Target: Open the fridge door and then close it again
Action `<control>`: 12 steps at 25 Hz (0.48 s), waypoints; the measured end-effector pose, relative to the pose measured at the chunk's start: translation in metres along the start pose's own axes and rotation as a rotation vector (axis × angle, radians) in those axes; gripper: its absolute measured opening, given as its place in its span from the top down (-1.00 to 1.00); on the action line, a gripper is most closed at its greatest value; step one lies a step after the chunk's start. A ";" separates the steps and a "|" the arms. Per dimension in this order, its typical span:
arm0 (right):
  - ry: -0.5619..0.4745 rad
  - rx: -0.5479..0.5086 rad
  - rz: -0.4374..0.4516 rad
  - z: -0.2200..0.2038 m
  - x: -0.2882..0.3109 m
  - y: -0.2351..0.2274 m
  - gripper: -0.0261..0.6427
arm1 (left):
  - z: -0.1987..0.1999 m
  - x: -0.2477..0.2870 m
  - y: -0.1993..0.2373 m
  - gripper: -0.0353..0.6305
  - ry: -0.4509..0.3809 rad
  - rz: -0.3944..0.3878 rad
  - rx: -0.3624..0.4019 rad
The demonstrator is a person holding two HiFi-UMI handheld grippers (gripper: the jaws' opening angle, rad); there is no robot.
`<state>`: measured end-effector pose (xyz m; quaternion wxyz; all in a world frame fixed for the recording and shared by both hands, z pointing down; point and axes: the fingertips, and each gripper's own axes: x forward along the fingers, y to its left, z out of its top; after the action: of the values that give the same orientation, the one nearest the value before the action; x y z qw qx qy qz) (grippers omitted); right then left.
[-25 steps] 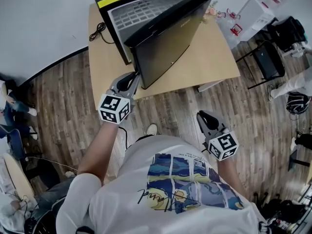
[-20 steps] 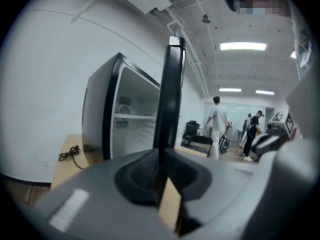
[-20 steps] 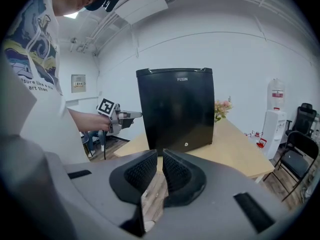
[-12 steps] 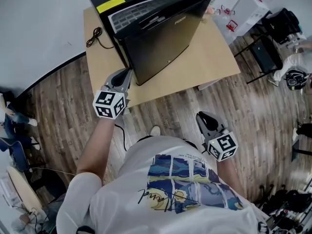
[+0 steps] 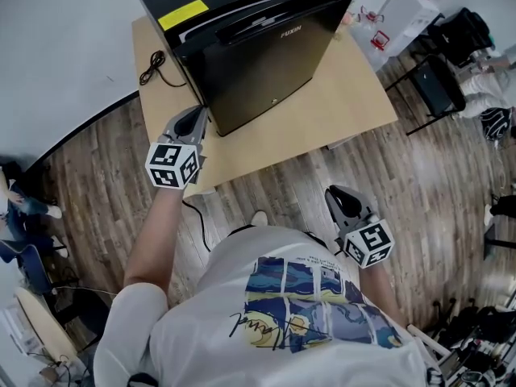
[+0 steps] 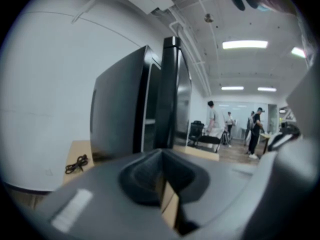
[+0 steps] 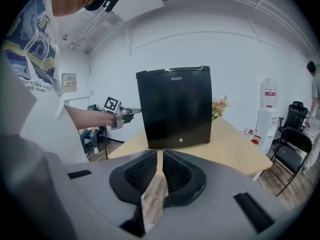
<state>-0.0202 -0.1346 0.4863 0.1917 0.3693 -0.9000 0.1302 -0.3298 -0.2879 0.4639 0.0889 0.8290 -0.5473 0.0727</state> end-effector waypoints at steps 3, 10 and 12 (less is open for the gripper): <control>-0.002 -0.006 0.006 0.005 0.006 0.001 0.81 | 0.002 0.003 0.006 0.88 -0.002 0.001 -0.002; 0.001 -0.012 0.011 0.010 0.016 0.000 0.81 | 0.004 0.009 0.018 0.88 -0.004 0.009 -0.010; 0.001 -0.014 0.011 0.011 0.016 0.000 0.81 | 0.004 0.009 0.021 0.88 -0.004 0.016 -0.013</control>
<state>-0.0339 -0.1484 0.4835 0.1940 0.3627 -0.9029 0.1251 -0.3456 -0.3047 0.4630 0.0925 0.8243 -0.5544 0.0682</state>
